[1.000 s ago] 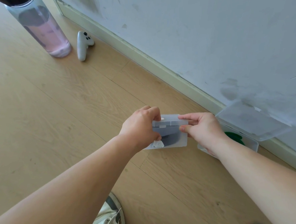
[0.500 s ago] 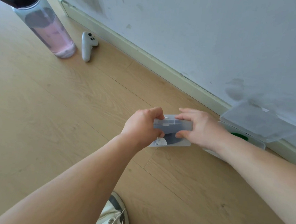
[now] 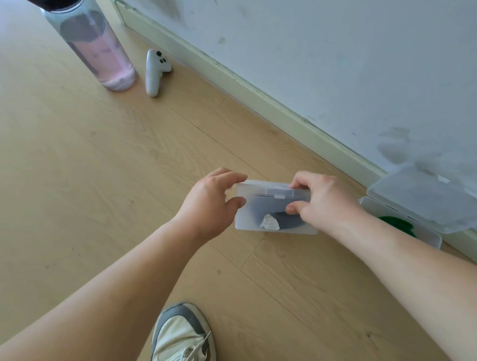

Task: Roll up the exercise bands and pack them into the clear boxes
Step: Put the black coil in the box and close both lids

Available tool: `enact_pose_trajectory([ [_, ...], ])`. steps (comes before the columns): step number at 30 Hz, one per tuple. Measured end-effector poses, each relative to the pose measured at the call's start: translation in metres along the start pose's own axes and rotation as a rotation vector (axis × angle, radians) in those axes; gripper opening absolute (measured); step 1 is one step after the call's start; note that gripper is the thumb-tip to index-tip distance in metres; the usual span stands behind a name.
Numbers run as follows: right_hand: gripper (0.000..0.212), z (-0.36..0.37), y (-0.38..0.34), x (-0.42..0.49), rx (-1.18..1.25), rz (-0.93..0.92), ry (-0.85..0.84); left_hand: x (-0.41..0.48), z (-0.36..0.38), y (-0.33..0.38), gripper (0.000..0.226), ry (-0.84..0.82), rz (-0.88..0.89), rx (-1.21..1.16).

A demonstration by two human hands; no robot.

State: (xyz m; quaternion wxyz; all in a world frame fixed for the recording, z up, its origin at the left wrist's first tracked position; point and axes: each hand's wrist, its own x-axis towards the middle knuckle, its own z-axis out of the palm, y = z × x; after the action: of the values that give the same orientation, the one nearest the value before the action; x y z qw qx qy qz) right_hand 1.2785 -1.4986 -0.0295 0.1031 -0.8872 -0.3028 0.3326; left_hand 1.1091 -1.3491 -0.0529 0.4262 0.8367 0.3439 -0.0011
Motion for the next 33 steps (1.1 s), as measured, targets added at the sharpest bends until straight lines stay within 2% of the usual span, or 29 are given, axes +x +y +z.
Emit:
enact_pose_trajectory([
  [4, 0.035, -0.004, -0.012, 0.002, -0.234, -0.048, -0.068, 0.003, 0.0, 0.003, 0.031, -0.024, -0.207, -0.281],
  [6, 0.06, -0.003, -0.017, 0.0, -0.295, -0.095, -0.138, 0.007, 0.0, 0.002, 0.031, -0.029, -0.237, -0.322],
  [12, 0.069, -0.004, -0.021, 0.0, -0.162, -0.093, -0.187, 0.003, 0.006, 0.0, 0.032, 0.028, -0.273, -0.408],
  [15, 0.068, -0.004, -0.023, -0.001, -0.16, -0.085, -0.201, 0.007, -0.003, 0.0, 0.028, -0.031, -0.251, -0.333],
  [20, 0.071, -0.003, -0.025, 0.0, -0.195, -0.091, -0.211, 0.021, -0.024, 0.005, 0.025, -0.22, -0.26, -0.263],
  [24, 0.072, -0.004, -0.024, 0.003, -0.205, -0.107, -0.216, 0.024, -0.024, 0.003, 0.025, -0.214, -0.197, -0.157],
  [31, 0.067, 0.001, -0.01, 0.005, -0.145, -0.121, -0.179, 0.017, -0.014, 0.003, 0.021, -0.129, -0.136, -0.133],
  [33, 0.067, 0.002, -0.005, 0.005, -0.13, -0.128, -0.168, 0.015, -0.011, 0.006, 0.023, -0.148, -0.079, -0.052],
])
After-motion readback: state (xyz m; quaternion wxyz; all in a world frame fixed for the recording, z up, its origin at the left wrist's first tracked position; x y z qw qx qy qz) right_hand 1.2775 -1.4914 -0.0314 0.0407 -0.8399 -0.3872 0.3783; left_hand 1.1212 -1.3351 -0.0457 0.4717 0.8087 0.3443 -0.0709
